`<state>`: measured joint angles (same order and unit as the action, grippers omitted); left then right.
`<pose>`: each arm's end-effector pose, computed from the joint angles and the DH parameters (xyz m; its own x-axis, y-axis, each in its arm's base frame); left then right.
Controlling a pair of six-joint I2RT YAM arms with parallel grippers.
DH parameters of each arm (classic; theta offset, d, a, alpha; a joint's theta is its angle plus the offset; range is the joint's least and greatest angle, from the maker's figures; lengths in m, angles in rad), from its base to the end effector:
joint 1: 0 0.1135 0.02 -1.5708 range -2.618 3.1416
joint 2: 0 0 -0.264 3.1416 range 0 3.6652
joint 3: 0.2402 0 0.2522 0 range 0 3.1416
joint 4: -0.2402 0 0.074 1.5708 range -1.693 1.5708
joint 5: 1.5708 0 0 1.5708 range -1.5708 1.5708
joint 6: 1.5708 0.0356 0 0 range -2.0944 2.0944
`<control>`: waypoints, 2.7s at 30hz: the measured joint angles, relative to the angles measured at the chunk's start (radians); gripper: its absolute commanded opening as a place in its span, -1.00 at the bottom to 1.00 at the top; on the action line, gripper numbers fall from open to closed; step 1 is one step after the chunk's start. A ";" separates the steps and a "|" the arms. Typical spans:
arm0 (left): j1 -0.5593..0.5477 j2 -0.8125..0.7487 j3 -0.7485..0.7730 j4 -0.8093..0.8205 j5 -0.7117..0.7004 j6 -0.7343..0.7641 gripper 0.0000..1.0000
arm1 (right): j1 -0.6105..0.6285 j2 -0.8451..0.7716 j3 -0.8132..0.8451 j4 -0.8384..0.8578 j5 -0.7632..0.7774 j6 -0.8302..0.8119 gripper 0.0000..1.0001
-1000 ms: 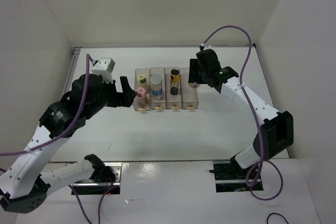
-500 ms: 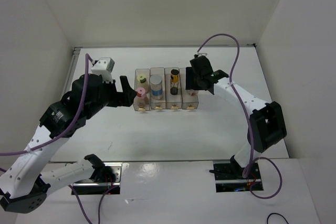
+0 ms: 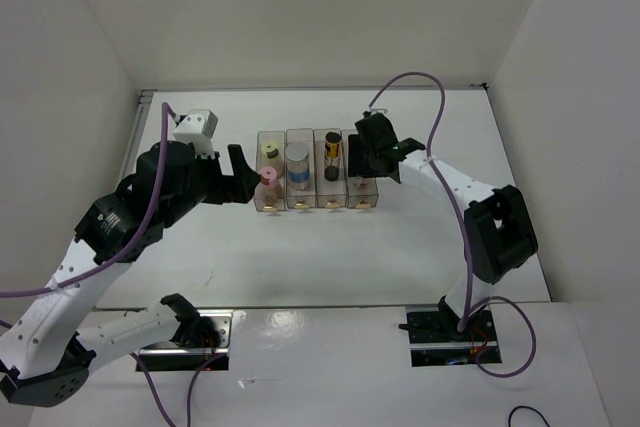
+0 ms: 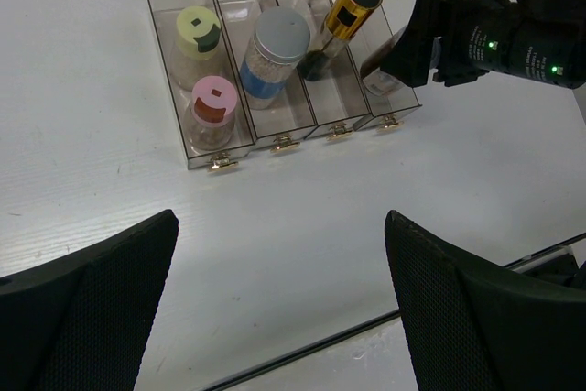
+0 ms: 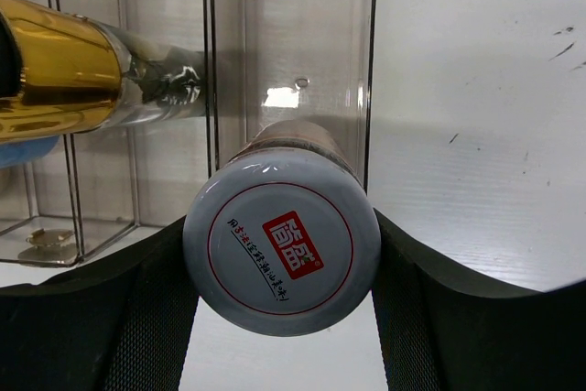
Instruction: Organize the condiment bottles
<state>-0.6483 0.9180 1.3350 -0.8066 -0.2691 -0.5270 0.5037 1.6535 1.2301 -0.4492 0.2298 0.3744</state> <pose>0.1329 -0.0888 0.4361 -0.4558 -0.2629 -0.8503 0.1814 0.9079 -0.3780 0.3189 0.1665 0.2474 -0.7494 -0.0064 -0.6621 -0.0727 0.9947 0.0727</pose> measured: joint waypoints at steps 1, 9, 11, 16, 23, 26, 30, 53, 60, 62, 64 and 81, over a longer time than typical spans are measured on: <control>0.000 0.000 0.000 0.000 0.000 0.000 0.98 | 0.001 0.003 -0.005 0.005 -0.001 0.003 -0.67; 0.000 -0.002 0.000 0.000 0.000 0.001 0.98 | 0.011 0.024 -0.029 0.018 0.002 0.028 -0.67; 0.000 -0.005 0.000 0.000 0.000 0.001 0.98 | 0.017 0.034 -0.029 0.023 0.005 0.033 -0.67; 0.000 -0.013 0.000 0.000 0.000 0.001 0.98 | 0.034 0.050 -0.029 0.035 0.021 0.049 -0.60; 0.000 -0.027 -0.005 0.003 0.000 0.001 0.98 | 0.047 0.066 -0.029 0.038 0.043 0.064 -0.35; 0.000 -0.033 -0.015 0.003 0.001 0.001 0.98 | 0.048 0.072 -0.031 0.038 0.048 0.074 -0.15; 0.000 -0.033 -0.017 0.003 0.001 0.003 0.98 | 0.048 0.073 -0.042 0.037 0.051 0.079 0.06; 0.000 -0.058 -0.017 0.003 0.013 0.003 0.98 | 0.050 0.071 -0.040 0.040 0.071 0.089 0.88; 0.000 -0.064 -0.034 0.017 0.020 0.000 0.98 | 0.055 -0.011 -0.037 0.016 0.072 0.098 0.93; 0.000 -0.070 -0.065 0.024 0.019 -0.003 0.98 | 0.061 -0.070 -0.039 0.012 0.063 0.102 0.93; 0.000 -0.072 -0.097 0.026 0.019 -0.012 0.98 | 0.067 -0.152 -0.050 0.011 0.052 0.107 0.93; 0.158 -0.105 -0.406 0.212 -0.066 -0.216 0.98 | 0.035 -0.465 -0.246 -0.033 0.178 0.215 0.56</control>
<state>-0.4900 0.8131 0.9287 -0.5949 -0.3355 -0.7433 0.5385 1.1881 0.9836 -0.4820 0.4076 0.5892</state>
